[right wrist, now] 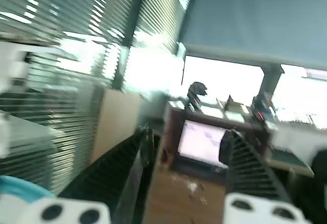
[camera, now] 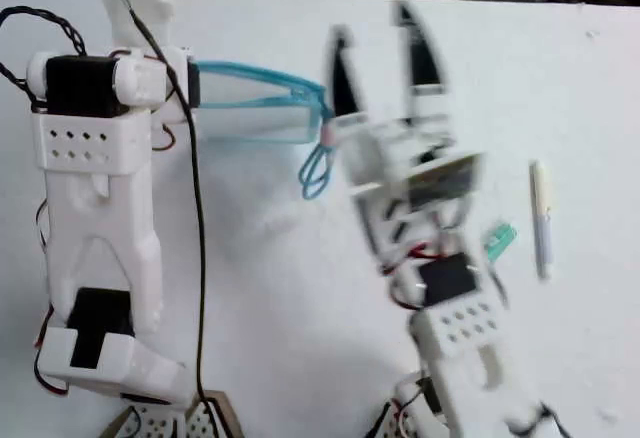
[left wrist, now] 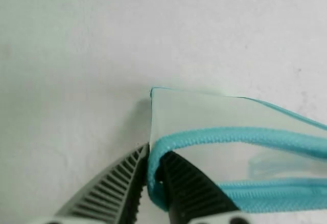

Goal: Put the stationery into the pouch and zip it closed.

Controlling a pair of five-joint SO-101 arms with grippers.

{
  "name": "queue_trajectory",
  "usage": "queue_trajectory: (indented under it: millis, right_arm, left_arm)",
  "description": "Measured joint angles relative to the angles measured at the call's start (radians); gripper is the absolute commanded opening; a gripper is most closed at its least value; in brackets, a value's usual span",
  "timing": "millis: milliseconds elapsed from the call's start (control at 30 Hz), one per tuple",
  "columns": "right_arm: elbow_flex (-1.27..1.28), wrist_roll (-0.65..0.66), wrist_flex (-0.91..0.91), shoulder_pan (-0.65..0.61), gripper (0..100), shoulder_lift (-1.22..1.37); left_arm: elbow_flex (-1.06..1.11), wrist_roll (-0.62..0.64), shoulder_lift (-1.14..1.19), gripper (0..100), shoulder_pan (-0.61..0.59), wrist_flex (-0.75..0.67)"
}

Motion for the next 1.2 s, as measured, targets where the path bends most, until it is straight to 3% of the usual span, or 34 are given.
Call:
queue_trajectory:
  millis: [233,367,500,733,1200]
  right_arm:
    - [-0.005,-0.035,0.31,0.428,21.2,-0.038]
    - [-0.005,0.02,0.531,0.526,21.2,0.041]
    - [-0.005,0.124,0.753,0.559,21.2,0.146]
    - [-0.005,0.127,1.022,0.563,21.2,0.31]
    - [-0.166,0.135,1.076,0.333,21.2,0.554]
  left_arm:
    - [0.0,0.0,0.0,2,0.0,0.0]
    - [0.0,0.0,0.0,2,0.0,0.0]
    - [0.0,0.0,0.0,2,0.0,0.0]
    - [0.0,0.0,0.0,2,0.0,0.0]
    - [0.002,0.0,0.0,2,0.0,0.0]
